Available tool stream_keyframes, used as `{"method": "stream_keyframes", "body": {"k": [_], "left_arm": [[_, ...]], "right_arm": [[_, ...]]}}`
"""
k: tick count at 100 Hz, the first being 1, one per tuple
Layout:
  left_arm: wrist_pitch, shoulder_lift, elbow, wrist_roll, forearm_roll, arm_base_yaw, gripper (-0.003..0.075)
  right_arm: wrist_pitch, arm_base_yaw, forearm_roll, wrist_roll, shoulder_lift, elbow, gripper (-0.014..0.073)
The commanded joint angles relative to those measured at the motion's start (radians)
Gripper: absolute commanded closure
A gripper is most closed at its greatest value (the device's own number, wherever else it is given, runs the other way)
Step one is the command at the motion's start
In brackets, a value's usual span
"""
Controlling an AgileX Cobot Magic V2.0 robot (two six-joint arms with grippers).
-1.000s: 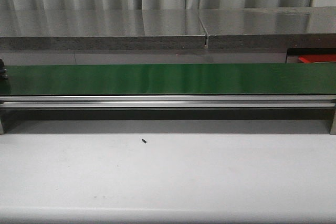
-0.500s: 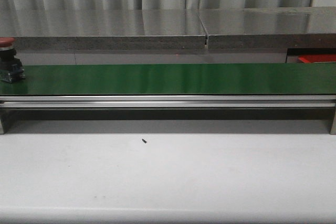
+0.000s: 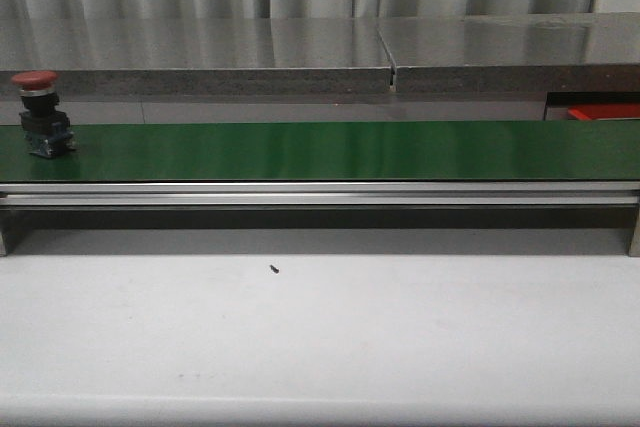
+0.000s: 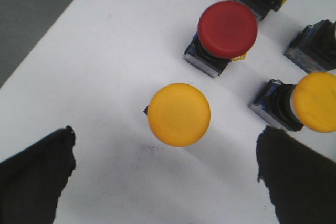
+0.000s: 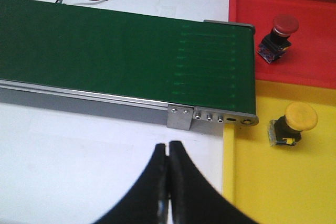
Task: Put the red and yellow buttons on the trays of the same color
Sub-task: 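Move the left gripper to a yellow push-button and grasp it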
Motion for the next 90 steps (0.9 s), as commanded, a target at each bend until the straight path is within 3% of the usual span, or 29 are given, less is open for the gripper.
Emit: {"method": "stream_keyframes", "body": {"k": [1, 54, 90], "left_arm": [[-0.061, -0.022, -0.031, 0.006, -0.012, 0.002, 0.005], [-0.158, 0.056, -0.039, 0.007, -0.012, 0.002, 0.0064], [-0.165, 0.056, -0.05, 0.007, -0.016, 0.002, 0.0343]], "right_arm": [[-0.061, 0.0, 0.017, -0.009, -0.006, -0.026, 0.0711], [-0.061, 0.0, 0.017, -0.009, -0.006, -0.026, 0.0711], [-0.061, 0.0, 0.017, -0.009, -0.006, -0.026, 0.0711]]}}
